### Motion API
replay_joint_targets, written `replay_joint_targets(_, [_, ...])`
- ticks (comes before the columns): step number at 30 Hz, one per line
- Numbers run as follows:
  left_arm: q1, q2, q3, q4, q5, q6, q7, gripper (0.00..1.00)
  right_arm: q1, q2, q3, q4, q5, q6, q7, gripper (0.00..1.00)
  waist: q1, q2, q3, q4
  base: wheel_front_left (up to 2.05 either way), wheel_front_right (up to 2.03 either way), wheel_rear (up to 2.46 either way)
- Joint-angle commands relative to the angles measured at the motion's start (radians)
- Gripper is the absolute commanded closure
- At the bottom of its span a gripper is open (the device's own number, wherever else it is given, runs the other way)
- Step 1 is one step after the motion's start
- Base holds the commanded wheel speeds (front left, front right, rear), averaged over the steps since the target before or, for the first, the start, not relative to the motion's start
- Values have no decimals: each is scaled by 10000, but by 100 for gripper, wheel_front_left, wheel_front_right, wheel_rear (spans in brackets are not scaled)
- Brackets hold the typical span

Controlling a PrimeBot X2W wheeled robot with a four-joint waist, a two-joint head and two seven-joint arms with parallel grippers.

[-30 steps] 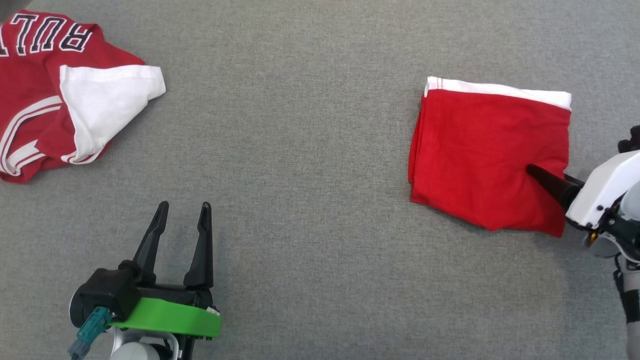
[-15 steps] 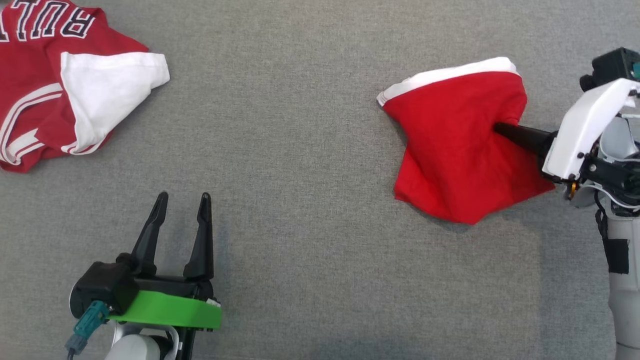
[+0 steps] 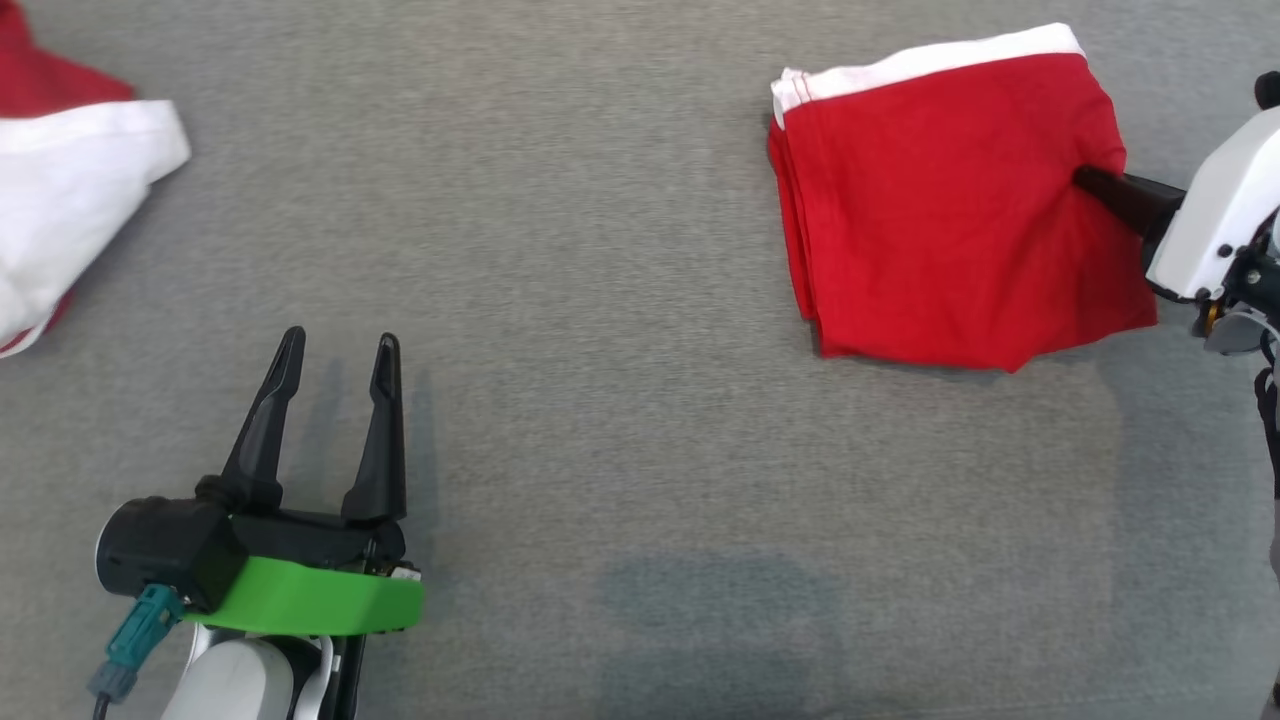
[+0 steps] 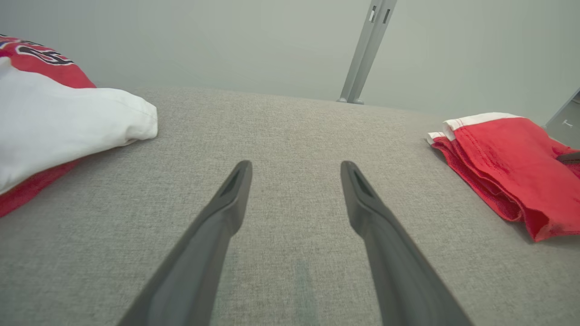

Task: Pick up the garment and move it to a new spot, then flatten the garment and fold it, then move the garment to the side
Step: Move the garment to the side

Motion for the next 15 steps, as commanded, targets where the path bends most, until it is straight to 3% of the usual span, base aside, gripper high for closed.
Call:
replay_joint_targets(1, [-106,168,-35,-184,189,13,28,0,228,-5,95,89,-56,3,-292,100,-2,-1,98,-1248,0,0,0])
replay_joint_targets(10, [36,740,-301,-1061,692,205,833,0,1180,240,564,468,275,3,-1680,100,-2,-1,-34,-4024,0,0,0])
replay_joint_targets(15, [14,858,-580,-1319,830,99,1231,0,1532,114,595,670,228,3,-2485,100,-2,-1,109,-4689,0,0,0])
